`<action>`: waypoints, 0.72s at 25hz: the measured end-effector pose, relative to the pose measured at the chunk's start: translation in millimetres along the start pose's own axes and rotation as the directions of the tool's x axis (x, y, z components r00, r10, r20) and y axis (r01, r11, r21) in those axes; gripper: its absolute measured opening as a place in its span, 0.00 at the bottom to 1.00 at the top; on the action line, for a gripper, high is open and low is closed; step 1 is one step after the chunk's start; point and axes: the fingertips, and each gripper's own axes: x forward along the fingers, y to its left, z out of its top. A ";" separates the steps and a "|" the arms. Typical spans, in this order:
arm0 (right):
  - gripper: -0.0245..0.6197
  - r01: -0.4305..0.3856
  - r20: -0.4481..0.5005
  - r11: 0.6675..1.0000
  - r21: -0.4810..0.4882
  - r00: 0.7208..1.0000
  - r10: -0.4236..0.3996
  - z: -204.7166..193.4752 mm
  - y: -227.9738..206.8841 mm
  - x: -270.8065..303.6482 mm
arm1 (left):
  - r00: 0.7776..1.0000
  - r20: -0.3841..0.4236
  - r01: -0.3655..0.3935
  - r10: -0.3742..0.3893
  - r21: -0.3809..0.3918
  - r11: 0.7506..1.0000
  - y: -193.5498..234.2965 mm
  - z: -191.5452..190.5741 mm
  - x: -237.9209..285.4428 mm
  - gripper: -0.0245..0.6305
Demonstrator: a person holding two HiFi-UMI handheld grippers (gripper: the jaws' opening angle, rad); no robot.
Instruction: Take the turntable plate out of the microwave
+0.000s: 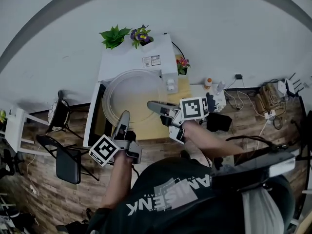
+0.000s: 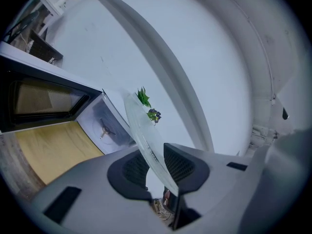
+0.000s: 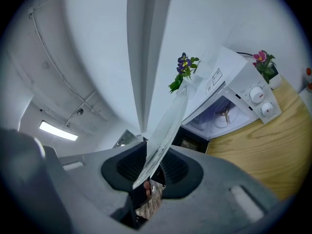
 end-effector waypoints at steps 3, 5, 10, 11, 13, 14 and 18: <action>0.18 -0.011 0.002 1.000 0.008 1.000 0.011 4.6 8.9 -2.5 | 1.000 -0.009 -0.021 0.021 0.064 0.998 -6.5 4.3 -2.3 0.17; 0.18 -0.020 0.001 1.000 0.005 1.000 0.020 5.8 15.4 -4.0 | 1.000 0.000 -0.022 0.022 0.073 0.997 -14.2 5.0 -4.8 0.17; 0.18 -0.044 -0.010 0.999 -0.010 0.999 0.044 12.5 27.3 -4.3 | 0.999 0.031 0.027 -0.027 0.017 0.999 -36.0 4.9 -2.1 0.17; 0.18 -0.044 -0.015 0.999 -0.011 0.999 0.044 12.8 27.5 -3.7 | 0.999 0.030 0.009 -0.011 0.041 0.999 -32.8 6.5 -3.9 0.17; 0.18 -0.043 -0.026 0.999 -0.008 0.999 0.043 11.0 26.5 -2.8 | 0.999 0.032 0.006 -0.008 0.043 0.999 -31.5 5.8 -4.9 0.17; 0.18 -0.043 -0.029 0.999 -0.003 0.999 0.043 9.7 25.3 -2.9 | 0.999 0.035 0.018 -0.019 0.025 1.000 -33.4 4.0 -3.9 0.17; 0.18 -0.043 -0.028 0.999 0.005 0.999 0.043 8.2 22.8 -4.9 | 0.999 0.034 -0.003 0.001 0.049 0.999 -29.8 3.1 -4.7 0.17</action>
